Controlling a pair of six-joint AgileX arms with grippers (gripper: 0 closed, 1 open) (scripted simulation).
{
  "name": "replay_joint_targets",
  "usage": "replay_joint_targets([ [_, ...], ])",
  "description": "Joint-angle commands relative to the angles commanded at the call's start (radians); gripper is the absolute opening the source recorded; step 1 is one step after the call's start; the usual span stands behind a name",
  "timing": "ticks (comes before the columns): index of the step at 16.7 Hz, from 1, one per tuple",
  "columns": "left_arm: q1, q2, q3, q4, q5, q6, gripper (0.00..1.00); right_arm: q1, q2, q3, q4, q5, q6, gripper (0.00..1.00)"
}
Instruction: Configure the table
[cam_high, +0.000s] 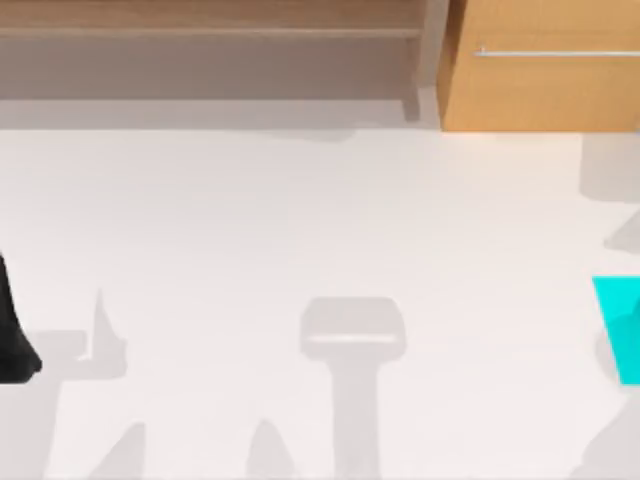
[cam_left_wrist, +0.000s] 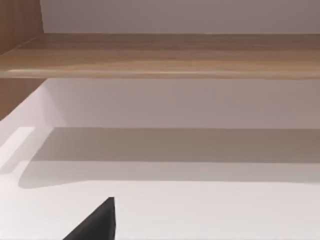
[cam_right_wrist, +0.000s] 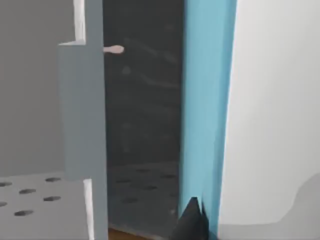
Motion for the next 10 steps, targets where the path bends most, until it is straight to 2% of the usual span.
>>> replay_joint_targets([
  [10,0.000,0.000,0.000,0.000,0.000,0.000,1.00,-0.013,0.055,0.056,-0.004,-0.016,0.026,0.00],
])
